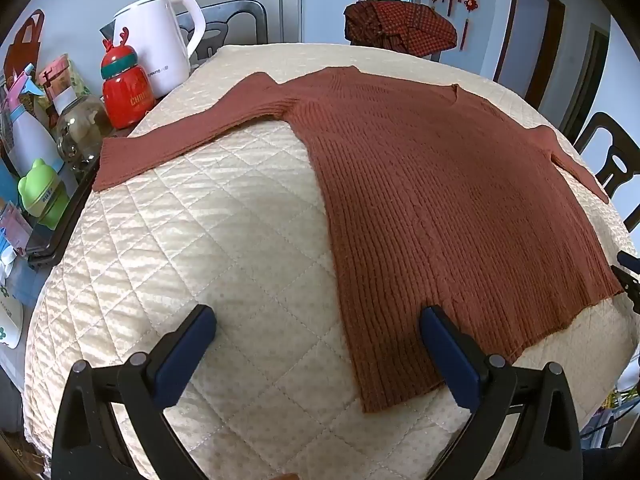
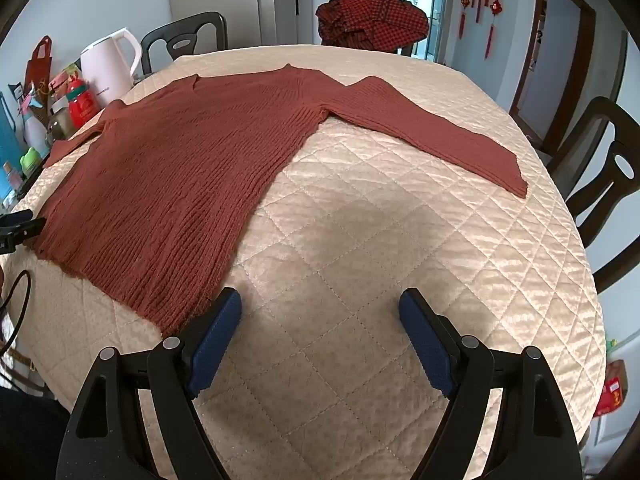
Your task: Fold small clothes
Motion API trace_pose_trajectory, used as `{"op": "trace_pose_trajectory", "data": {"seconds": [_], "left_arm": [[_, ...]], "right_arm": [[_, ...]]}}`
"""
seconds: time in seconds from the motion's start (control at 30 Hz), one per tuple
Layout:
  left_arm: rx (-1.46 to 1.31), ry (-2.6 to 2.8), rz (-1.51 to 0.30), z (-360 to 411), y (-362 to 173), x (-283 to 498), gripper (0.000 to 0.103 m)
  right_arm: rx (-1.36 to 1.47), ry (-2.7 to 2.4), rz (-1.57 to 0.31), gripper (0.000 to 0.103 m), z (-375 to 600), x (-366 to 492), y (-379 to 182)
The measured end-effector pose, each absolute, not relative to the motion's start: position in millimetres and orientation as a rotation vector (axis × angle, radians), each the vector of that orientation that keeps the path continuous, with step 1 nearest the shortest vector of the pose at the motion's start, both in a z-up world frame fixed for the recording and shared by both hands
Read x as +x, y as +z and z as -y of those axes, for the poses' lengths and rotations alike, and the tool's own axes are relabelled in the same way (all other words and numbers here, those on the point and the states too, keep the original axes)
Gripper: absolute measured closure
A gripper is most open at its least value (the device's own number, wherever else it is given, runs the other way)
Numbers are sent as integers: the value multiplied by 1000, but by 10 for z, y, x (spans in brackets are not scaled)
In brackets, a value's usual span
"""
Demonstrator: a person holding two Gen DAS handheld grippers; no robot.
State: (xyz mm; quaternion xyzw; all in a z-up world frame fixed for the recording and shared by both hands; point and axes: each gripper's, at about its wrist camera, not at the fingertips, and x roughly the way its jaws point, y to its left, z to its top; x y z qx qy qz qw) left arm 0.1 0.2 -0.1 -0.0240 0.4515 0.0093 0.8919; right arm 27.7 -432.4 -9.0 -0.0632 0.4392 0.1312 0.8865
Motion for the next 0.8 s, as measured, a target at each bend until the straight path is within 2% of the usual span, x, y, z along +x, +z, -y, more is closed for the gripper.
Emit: {"op": "trace_pose_trajectory", "data": {"seconds": [0.8], "left_arm": [[-51, 34, -928, 18, 36, 1, 0]], "right_arm": [[-131, 271, -912, 22, 4319, 274, -94]]}}
